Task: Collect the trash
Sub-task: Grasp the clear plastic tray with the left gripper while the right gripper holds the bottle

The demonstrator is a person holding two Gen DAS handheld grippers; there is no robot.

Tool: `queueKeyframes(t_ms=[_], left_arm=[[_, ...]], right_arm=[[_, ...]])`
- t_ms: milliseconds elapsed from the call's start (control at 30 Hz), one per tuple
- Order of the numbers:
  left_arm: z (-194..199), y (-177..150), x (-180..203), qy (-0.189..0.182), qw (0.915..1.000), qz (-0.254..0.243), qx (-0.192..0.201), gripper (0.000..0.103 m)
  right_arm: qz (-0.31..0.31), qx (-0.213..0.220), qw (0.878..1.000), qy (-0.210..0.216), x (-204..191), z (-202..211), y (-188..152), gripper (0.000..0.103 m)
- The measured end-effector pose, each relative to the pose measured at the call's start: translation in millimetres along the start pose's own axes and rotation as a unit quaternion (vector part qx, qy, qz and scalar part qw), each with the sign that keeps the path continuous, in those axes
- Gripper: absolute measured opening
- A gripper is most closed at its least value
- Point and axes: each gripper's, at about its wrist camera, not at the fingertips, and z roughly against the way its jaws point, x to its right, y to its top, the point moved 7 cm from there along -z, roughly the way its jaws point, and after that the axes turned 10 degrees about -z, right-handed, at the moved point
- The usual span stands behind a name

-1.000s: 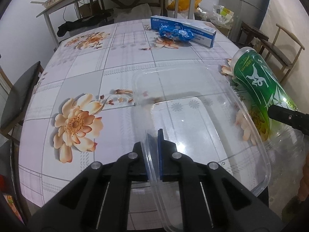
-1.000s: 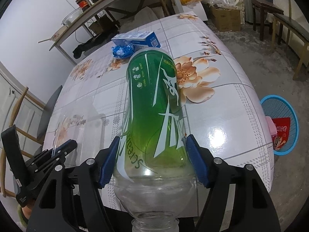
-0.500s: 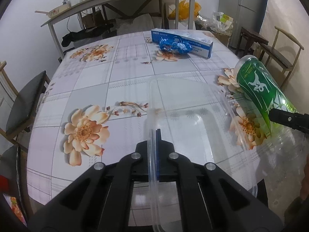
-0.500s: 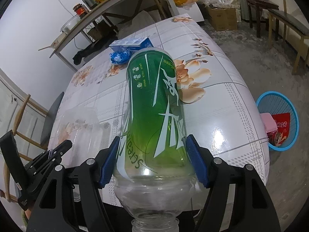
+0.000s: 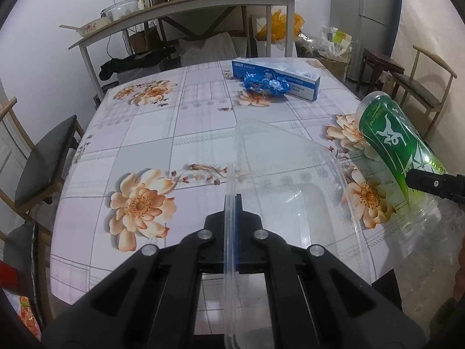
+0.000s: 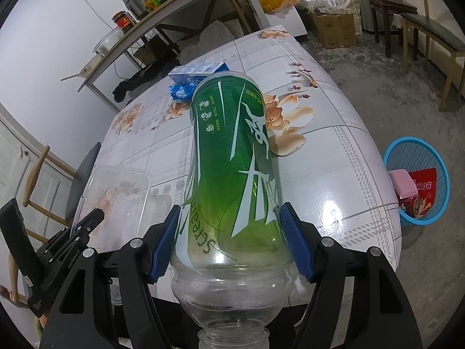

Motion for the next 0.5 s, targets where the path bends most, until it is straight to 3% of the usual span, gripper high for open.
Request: queueKeyframes(t_ms=[500], left_arm=[[23.9,5.1,-0.8,0.016,0.9995,-0.005,0.027,0.000]], right_arm=[[0.001,0.016,1.000,0.011,-4.0,18.8,-4.6,0.067]])
